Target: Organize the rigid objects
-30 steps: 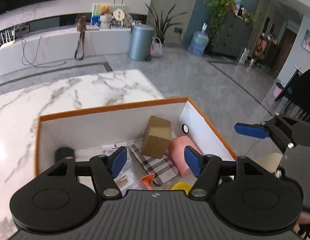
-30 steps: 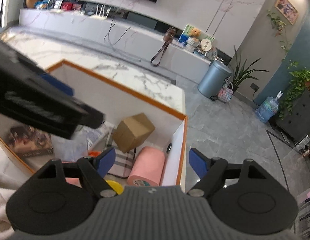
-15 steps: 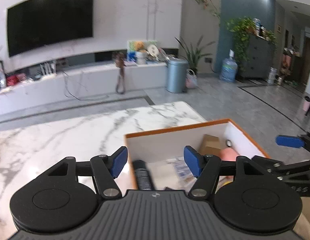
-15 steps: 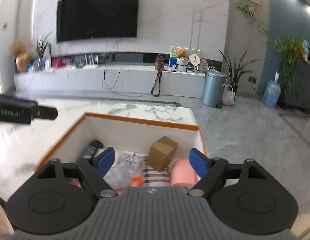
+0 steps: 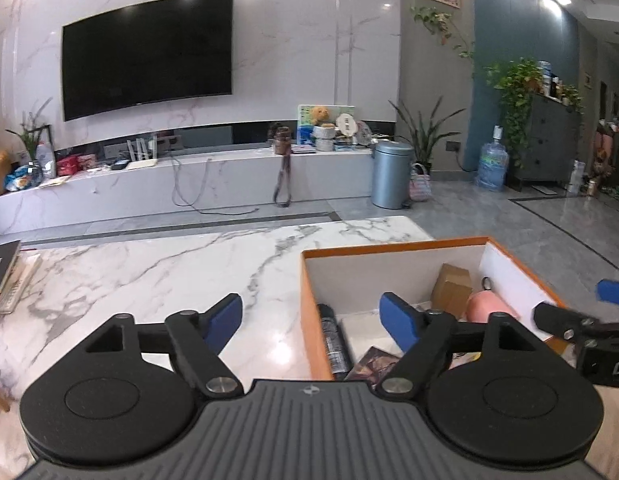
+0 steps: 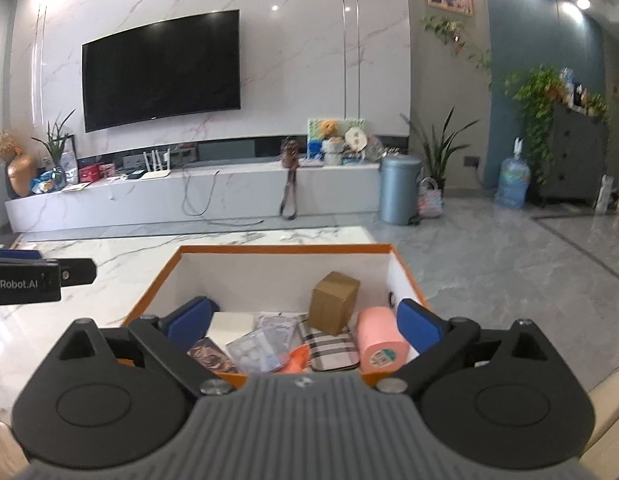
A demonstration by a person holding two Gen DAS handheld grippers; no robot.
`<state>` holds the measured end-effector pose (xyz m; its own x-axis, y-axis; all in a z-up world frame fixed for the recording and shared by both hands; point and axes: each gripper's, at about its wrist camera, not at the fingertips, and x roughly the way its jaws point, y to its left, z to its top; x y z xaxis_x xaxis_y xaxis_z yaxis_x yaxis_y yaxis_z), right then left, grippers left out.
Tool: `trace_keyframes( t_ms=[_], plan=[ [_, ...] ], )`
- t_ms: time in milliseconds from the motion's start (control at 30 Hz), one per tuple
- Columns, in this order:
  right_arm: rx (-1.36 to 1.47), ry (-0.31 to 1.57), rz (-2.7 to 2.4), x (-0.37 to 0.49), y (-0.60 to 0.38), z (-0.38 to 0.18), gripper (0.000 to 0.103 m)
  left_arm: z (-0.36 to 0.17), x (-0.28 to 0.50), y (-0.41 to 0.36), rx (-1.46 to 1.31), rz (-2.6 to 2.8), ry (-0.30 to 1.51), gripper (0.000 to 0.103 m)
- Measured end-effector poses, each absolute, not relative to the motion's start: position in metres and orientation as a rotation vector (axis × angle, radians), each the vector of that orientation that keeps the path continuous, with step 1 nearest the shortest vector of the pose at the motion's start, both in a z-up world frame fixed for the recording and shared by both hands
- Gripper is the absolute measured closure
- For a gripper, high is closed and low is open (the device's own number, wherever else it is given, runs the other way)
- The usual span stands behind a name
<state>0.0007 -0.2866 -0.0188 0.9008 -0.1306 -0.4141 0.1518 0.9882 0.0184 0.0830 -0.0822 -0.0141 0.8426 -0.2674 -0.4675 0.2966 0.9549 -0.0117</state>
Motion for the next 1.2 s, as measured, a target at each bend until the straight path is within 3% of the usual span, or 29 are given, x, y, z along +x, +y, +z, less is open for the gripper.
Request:
trace_keyframes(
  t_ms=[667,1200],
  plan=[
    [0.004,0.538,-0.222,0.018,-0.283,-0.056,0.004,-0.065,0.086,-0.078,0.075,-0.233,0.643,0.0],
    [0.024,0.539,-0.209,0.02,-0.285,-0.057,0.004,-0.06,0.081,-0.074,0.076,-0.227,0.627,0.0]
  ],
)
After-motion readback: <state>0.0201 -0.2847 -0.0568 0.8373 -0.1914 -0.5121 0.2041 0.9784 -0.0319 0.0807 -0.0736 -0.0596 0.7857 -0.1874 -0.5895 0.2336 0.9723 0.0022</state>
